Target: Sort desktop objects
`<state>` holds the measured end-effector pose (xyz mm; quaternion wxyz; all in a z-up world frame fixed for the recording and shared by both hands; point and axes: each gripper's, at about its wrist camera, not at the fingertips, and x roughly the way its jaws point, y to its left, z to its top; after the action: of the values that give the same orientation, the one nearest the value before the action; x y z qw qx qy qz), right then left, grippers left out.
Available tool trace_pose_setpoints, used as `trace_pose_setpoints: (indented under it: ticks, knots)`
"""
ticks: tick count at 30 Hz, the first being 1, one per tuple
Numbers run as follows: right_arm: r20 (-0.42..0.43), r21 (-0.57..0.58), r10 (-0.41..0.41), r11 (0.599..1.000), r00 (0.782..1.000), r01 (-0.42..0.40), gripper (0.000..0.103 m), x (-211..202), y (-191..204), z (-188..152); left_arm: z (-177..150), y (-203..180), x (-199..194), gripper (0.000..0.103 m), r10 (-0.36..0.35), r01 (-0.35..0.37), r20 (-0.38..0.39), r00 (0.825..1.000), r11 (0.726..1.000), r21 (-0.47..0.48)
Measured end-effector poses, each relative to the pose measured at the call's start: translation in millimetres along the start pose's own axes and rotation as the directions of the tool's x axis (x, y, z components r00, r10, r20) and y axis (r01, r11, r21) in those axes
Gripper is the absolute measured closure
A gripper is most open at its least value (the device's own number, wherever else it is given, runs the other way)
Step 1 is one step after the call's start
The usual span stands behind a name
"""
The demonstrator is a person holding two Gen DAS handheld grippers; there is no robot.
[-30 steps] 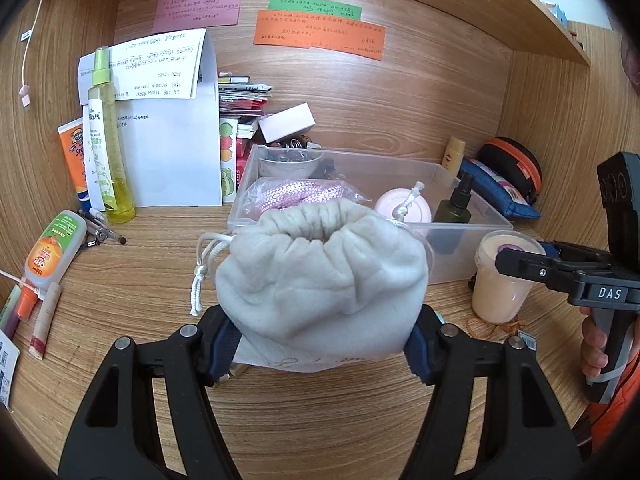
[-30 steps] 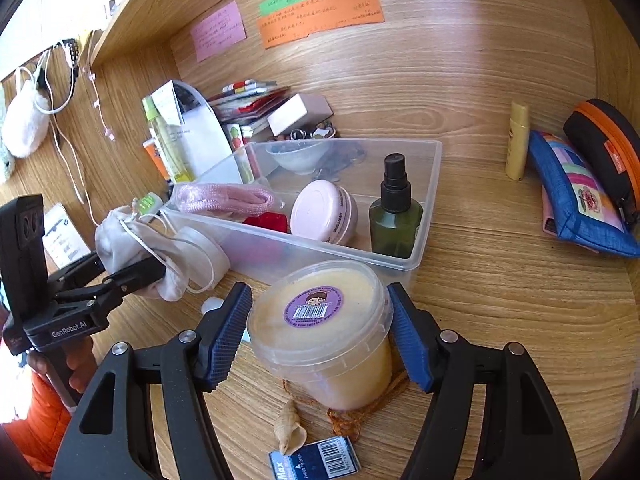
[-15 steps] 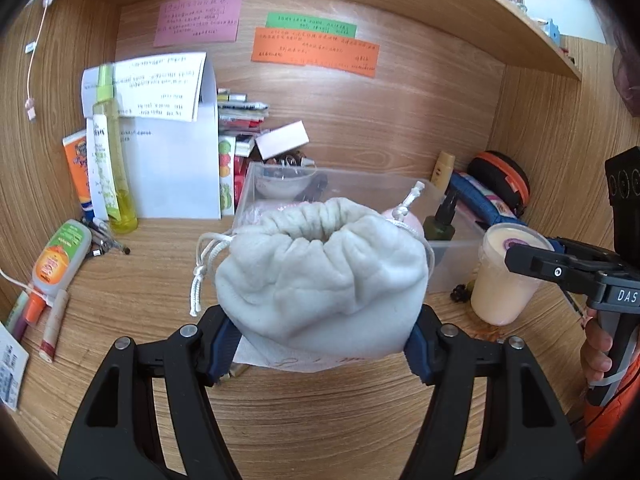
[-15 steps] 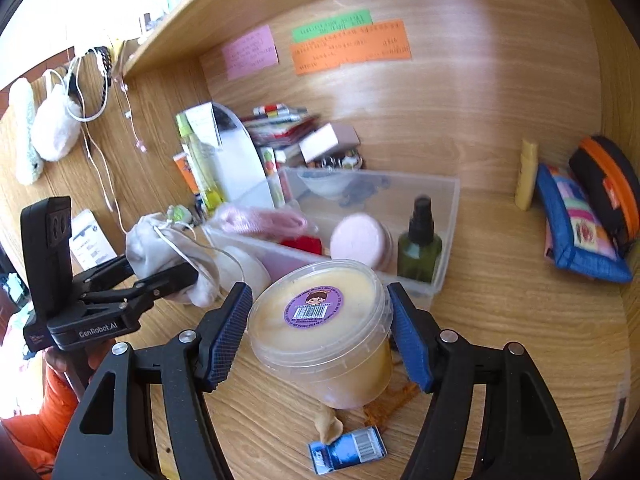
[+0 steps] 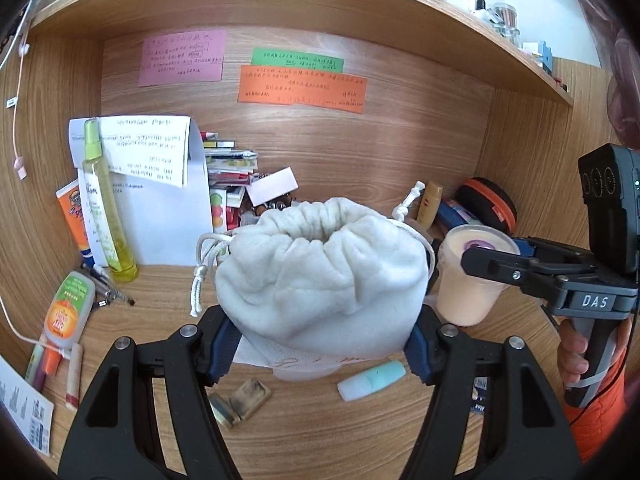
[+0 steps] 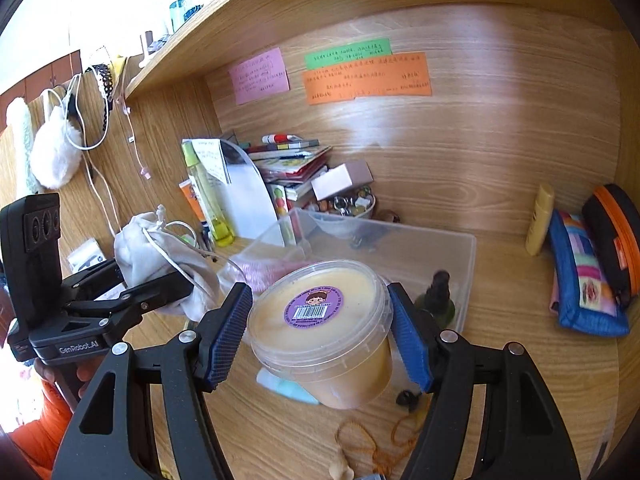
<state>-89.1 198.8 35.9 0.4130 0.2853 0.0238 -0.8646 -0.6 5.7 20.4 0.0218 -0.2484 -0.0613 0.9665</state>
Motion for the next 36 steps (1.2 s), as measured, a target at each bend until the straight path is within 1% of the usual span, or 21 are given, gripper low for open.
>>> trace_pose_setpoints:
  ticks: [8, 11, 20, 26, 29, 31, 34, 36]
  knots:
    - [0.012, 0.004, -0.007, 1.000, 1.000, 0.007, 0.038, 15, -4, 25, 24, 9, 13, 0.035, 0.015, -0.015, 0.007, 1.000, 1.000, -0.001]
    - [0.012, 0.005, -0.021, 1.000, 1.000, 0.021, 0.038, 23, -9, 36, 33, 12, 21, 0.035, 0.019, -0.019, 0.008, 1.000, 1.000, 0.001]
    - [0.002, 0.026, -0.074, 0.997, 0.997, 0.074, 0.038, 54, -35, 65, 52, 19, 59, 0.035, 0.007, -0.007, -0.014, 1.000, 1.000, -0.011]
    - [-0.015, 0.086, -0.101, 0.991, 0.995, 0.101, 0.038, 71, -58, 65, 60, 20, 91, 0.035, 0.002, -0.003, -0.046, 0.999, 1.000, -0.023]
    - [-0.038, 0.074, -0.143, 0.987, 0.989, 0.146, 0.038, 80, -63, 62, 57, 20, 110, 0.035, -0.001, -0.002, -0.074, 0.997, 0.999, -0.039]
    - [-0.043, 0.067, -0.164, 0.984, 0.985, 0.167, 0.038, 85, -65, 61, 52, 20, 122, 0.035, 0.021, -0.025, -0.094, 0.995, 0.999, -0.043]
    - [-0.049, 0.081, -0.161, 0.983, 0.986, 0.165, 0.038, 88, -70, 59, 46, 19, 133, 0.035, 0.064, -0.067, -0.112, 0.992, 0.997, -0.023]
    - [-0.054, 0.071, -0.185, 0.980, 0.981, 0.188, 0.038, 92, -70, 56, 42, 21, 136, 0.035, 0.068, -0.072, -0.121, 0.990, 0.997, -0.026]
